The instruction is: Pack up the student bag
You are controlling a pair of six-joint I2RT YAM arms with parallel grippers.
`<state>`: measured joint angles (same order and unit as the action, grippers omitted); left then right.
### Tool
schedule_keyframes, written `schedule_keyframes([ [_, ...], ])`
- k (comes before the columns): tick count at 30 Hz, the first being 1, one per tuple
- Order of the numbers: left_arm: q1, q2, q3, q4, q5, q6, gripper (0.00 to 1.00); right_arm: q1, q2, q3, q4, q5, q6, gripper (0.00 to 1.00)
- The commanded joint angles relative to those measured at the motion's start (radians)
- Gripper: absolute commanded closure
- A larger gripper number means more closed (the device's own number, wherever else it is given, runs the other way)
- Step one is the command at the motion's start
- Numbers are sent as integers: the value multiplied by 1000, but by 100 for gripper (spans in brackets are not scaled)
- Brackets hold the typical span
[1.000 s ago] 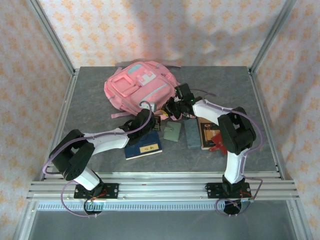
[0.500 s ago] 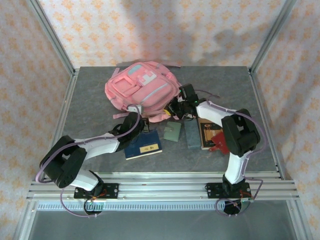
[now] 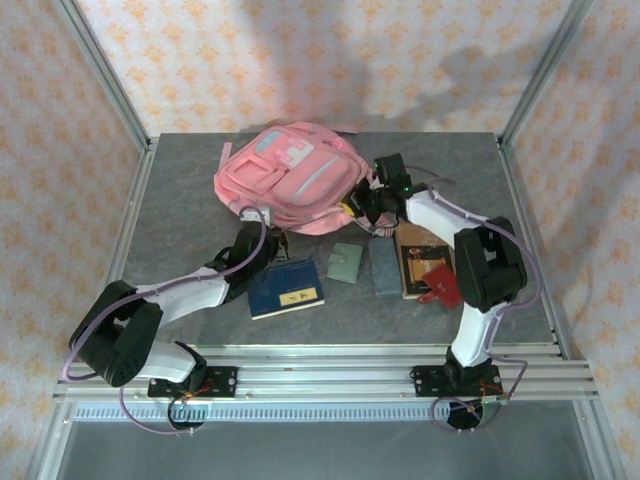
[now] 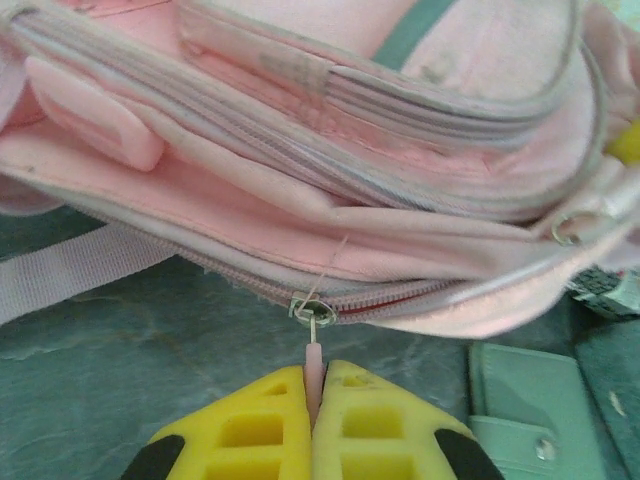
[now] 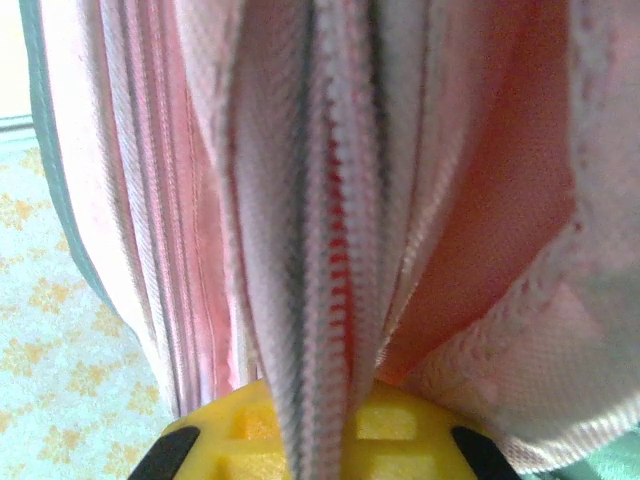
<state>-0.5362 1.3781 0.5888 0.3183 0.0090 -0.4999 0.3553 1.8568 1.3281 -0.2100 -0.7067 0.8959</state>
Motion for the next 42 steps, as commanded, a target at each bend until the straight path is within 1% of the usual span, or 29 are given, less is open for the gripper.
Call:
schedule_keyframes([
  [1, -74, 13, 55, -37, -11, 13, 100, -73, 44, 113, 3, 99, -64, 100],
  [2, -90, 24, 67, -33, -9, 10, 100, -83, 60, 134, -8, 101, -70, 99],
  [3, -106, 39, 82, -24, -9, 4, 100, -93, 76, 158, -23, 102, -76, 93],
  [4, -117, 57, 92, -9, -3, -3, 100, -100, 93, 183, -46, 104, -80, 85],
  [6, -129, 91, 119, 15, 5, -12, 100, -102, 107, 206, -77, 98, -80, 73],
  [9, -133, 136, 153, 42, 11, -17, 100, -94, 61, 145, -48, 62, -56, 64],
  [10, -133, 147, 163, 50, 13, -17, 100, -91, 33, 108, -34, 59, -50, 63],
  [11, -133, 156, 171, 56, 16, -16, 100, -89, 5, 75, -22, 58, -45, 58],
  [15, -134, 183, 204, 47, 26, -3, 100, -72, -119, -77, 16, 41, -31, 57],
  [19, -133, 180, 210, 44, 28, 3, 100, -37, -210, -195, 46, 42, -12, 57],
  [21, -133, 176, 210, 42, 28, 3, 100, -11, -225, -228, 67, 43, 3, 57],
  [24, -134, 173, 207, 43, 32, 3, 100, 27, -199, -232, 87, 46, 20, 56],
  [28, -135, 171, 203, 45, 40, -3, 100, 65, -123, -181, 127, 39, 28, 57],
  [32, -142, 168, 199, 51, 45, -2, 100, 76, -17, -97, 109, 61, 21, 59],
  [33, -142, 168, 198, 49, 43, -2, 100, 76, 8, -82, 103, 69, 21, 62],
  [34, -142, 168, 198, 47, 41, -2, 100, 76, 24, -73, 107, 71, 24, 68],
  [38, -131, 155, 169, 37, -6, -6, 100, 72, 47, -63, 135, 108, 34, 98],
  [40, -101, 142, 141, 34, -8, -22, 100, 63, 42, -67, 144, 116, 39, 100],
  [42, -48, 118, 96, 37, -4, -37, 100, 50, 31, -72, 150, 122, 43, 100],
])
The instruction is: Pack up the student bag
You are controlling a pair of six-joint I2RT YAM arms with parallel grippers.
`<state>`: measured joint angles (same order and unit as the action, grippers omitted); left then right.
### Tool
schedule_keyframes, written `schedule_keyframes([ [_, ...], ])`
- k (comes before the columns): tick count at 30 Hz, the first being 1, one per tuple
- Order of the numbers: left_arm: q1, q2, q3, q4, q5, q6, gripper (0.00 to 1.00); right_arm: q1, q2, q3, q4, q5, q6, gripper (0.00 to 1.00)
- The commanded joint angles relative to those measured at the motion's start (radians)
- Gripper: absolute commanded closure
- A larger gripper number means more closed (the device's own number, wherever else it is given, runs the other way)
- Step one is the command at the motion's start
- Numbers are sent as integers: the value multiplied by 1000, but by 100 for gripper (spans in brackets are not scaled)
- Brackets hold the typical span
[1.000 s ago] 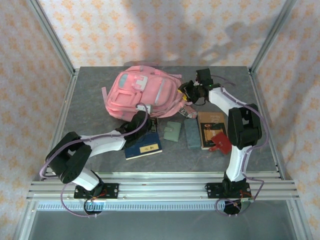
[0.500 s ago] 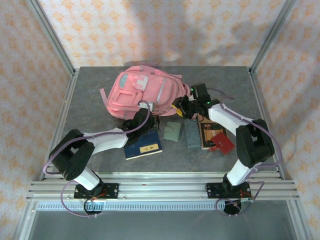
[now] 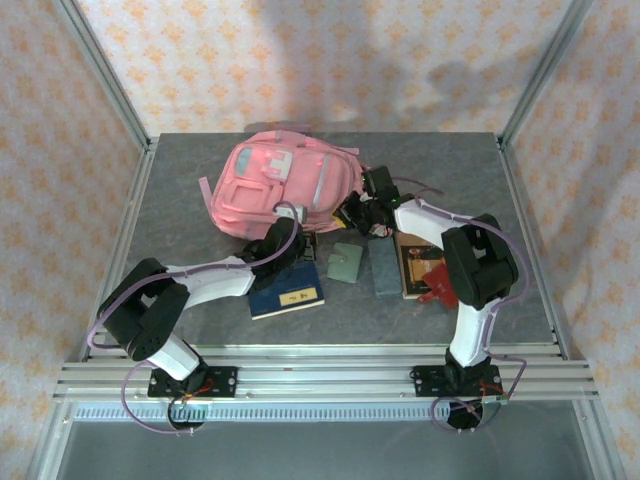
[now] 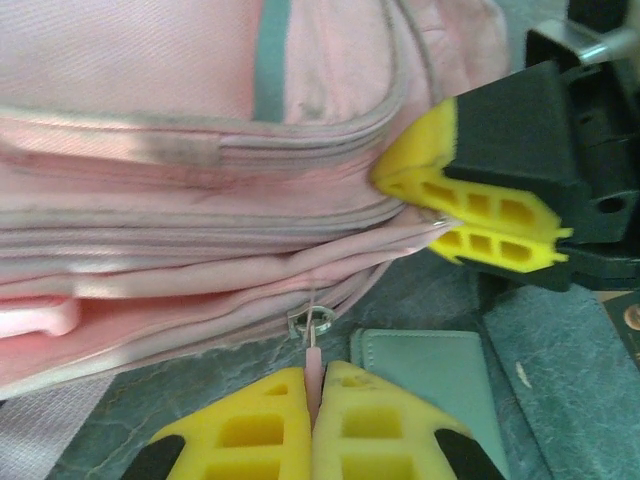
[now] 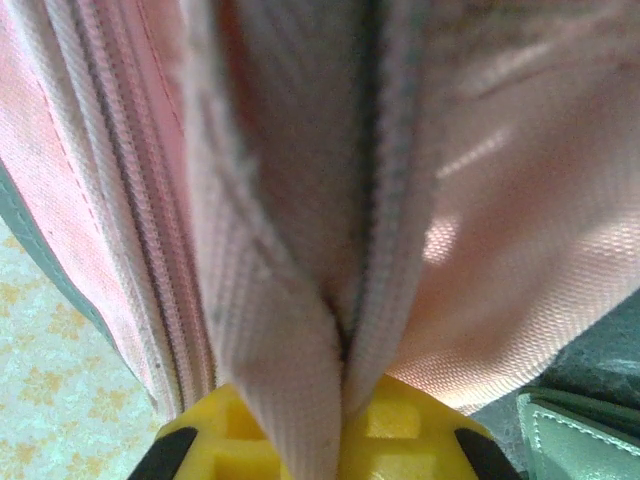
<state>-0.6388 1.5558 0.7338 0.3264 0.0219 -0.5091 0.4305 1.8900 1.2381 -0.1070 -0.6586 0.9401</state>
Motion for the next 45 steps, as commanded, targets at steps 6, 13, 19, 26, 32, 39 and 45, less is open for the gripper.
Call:
schedule_keyframes([
  [6, 237, -146, -175, 19, -32, -42, 100, -47, -47, -28, 95, 81, 21, 100],
  [13, 290, -79, -74, -33, -46, 3, 100, -4, 2, 23, 125, 36, 40, 100],
  [19, 353, 21, 76, -103, -91, 35, 100, 52, 83, 118, 122, 7, 23, 100],
  [26, 361, -32, 90, -197, -78, 19, 68, 50, 60, 151, -10, 98, -139, 68],
  [32, 358, -199, -3, -261, 10, -3, 50, 47, -106, 98, -109, 156, -264, 62],
  [39, 358, -339, -95, -348, 93, -19, 43, 83, -293, -31, -148, 34, -405, 62],
  [45, 359, -334, -168, -381, 114, -16, 42, 199, -385, -205, -185, 25, -555, 63],
])
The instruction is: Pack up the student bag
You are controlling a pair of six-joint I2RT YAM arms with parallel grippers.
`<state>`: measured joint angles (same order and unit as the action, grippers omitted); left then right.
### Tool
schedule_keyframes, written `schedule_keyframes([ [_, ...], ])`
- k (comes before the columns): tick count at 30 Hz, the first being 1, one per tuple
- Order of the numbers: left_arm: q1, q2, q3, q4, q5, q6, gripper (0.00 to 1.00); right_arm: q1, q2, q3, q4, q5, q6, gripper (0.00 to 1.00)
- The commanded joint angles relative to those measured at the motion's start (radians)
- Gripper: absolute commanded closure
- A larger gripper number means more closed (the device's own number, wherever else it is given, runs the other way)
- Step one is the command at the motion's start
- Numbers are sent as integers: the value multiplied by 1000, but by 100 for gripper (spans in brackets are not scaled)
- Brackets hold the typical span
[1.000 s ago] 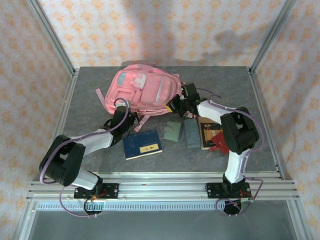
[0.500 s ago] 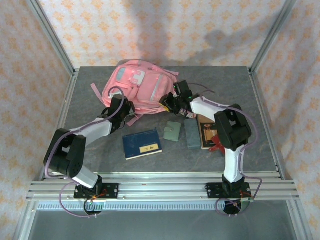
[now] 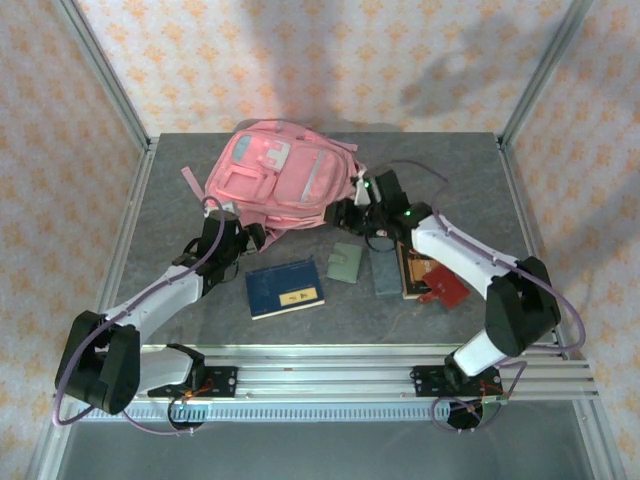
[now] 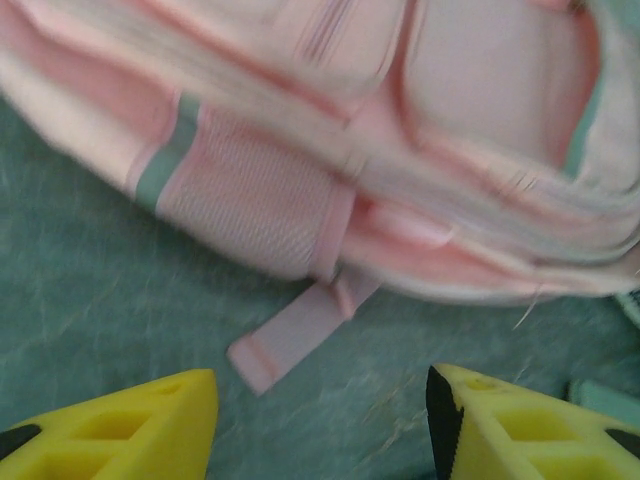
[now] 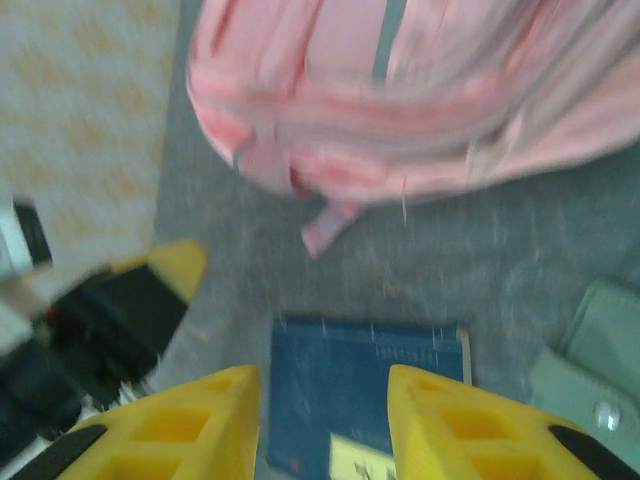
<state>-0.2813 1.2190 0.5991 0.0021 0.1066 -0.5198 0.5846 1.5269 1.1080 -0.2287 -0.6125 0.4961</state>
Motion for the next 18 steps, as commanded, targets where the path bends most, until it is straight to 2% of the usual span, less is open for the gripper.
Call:
schedule_keyframes([
  [1, 1, 10, -43, -50, 38, -3, 41, 62, -29, -114, -55, -28, -121, 64],
  [9, 1, 159, -17, -34, 70, 35, 41, 233, -28, -269, 45, -57, -157, 64],
  [14, 1, 263, 24, -24, 73, 32, 41, 337, 94, -239, 64, -49, -177, 65],
  [18, 1, 302, 31, -5, 90, 31, 41, 363, 188, -208, 97, -64, -165, 67],
])
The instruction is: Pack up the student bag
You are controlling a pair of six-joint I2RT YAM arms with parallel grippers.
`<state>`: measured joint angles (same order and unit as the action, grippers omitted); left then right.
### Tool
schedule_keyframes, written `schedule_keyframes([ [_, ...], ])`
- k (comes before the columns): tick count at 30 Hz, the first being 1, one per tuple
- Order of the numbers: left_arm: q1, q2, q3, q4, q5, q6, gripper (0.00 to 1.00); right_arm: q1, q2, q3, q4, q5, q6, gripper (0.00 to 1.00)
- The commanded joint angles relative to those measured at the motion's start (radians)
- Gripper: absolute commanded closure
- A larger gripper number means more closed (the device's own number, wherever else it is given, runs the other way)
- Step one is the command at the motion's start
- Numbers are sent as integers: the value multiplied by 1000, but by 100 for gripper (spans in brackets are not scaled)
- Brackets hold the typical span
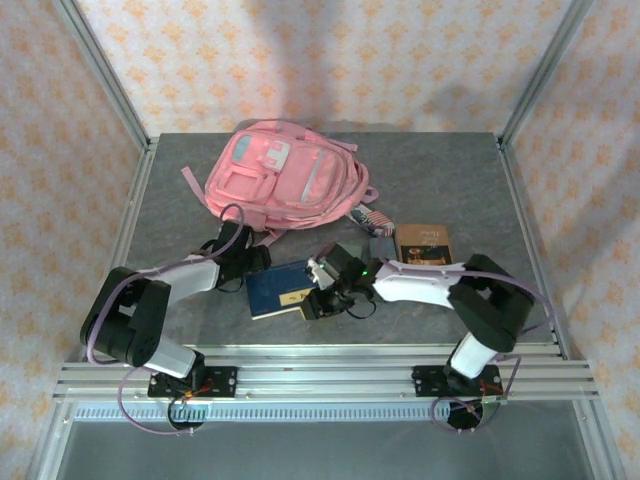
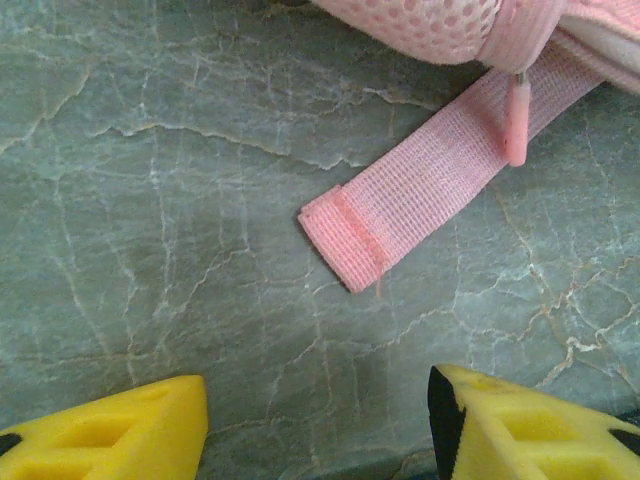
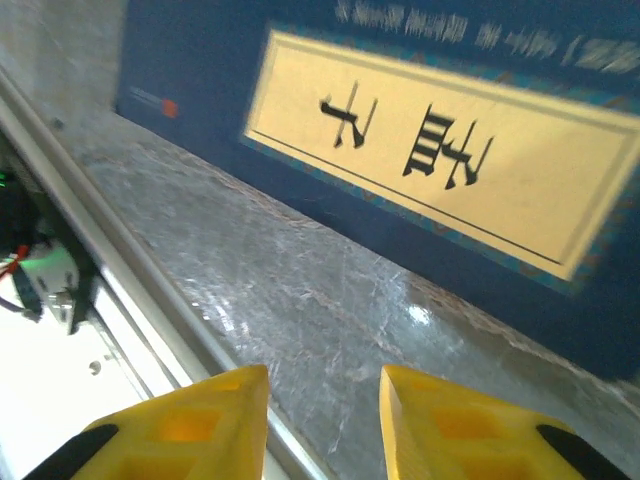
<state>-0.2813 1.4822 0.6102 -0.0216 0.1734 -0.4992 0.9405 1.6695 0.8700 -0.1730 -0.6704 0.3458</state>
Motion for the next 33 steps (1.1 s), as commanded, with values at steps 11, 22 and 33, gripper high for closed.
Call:
schedule_keyframes([
  [11, -8, 43, -59, 43, 68, -40, 45, -96, 97, 60, 115, 171, 135, 72],
  [22, -210, -51, -178, 48, 110, -206, 50, -151, 188, 153, 113, 244, 198, 66],
  [33, -259, -140, -193, 0, 139, -269, 65, -186, 192, 178, 67, 223, 257, 63],
])
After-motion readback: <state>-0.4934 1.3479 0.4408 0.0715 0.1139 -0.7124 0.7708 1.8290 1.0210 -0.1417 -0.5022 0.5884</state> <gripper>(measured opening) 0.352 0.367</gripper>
